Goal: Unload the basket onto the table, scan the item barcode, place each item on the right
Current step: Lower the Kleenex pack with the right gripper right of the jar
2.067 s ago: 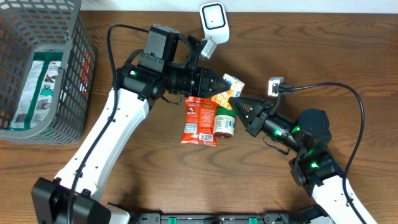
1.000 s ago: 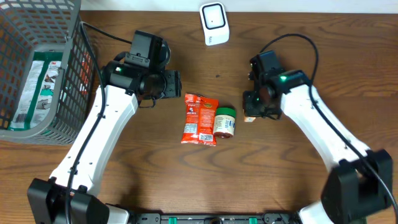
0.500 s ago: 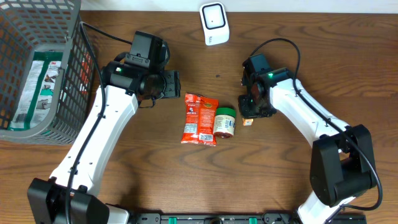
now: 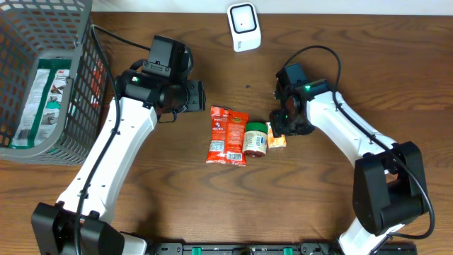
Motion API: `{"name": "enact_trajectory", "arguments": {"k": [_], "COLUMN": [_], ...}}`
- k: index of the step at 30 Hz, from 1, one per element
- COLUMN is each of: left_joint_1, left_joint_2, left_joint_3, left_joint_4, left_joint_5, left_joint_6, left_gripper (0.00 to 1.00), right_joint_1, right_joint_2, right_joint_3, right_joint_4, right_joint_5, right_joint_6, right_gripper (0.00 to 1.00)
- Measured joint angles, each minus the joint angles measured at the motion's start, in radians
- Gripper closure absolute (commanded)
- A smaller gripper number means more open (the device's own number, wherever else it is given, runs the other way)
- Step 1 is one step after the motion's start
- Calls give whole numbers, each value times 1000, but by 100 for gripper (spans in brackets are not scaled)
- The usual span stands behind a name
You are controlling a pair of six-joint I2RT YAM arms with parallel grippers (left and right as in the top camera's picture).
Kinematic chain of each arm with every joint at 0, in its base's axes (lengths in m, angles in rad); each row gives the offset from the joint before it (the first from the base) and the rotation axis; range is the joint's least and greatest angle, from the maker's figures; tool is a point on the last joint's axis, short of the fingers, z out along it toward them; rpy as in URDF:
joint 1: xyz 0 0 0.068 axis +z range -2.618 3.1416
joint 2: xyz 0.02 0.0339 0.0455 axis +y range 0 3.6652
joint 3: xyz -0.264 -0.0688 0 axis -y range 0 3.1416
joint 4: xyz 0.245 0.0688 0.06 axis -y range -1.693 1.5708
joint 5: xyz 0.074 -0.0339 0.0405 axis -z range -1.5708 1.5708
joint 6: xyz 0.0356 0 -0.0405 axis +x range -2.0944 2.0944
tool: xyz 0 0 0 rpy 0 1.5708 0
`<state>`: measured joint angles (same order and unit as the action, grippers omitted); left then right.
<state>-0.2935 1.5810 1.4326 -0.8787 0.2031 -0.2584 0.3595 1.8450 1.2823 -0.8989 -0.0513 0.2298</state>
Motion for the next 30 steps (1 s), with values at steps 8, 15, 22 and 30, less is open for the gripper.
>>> {"name": "enact_trajectory", "arguments": {"k": [8,15,22,30], "left_joint_1": [0,0,0,0], "left_joint_2": [0,0,0,0], "left_joint_3": [0,0,0,0], "left_joint_4": [0,0,0,-1], "left_joint_5": [0,0,0,0], "left_joint_6": [0,1,1,1], "left_gripper": [38,38,38,37], "right_joint_1": [-1,-2,-2,-50], "right_joint_2": [0,0,0,0], "right_joint_3": [-18,-32,-98,-108], "right_joint_4": [6,31,116,107], "right_joint_5": [4,4,9,71], "right_joint_6": [29,54,74,78], "right_gripper": [88,89,96,96]}}
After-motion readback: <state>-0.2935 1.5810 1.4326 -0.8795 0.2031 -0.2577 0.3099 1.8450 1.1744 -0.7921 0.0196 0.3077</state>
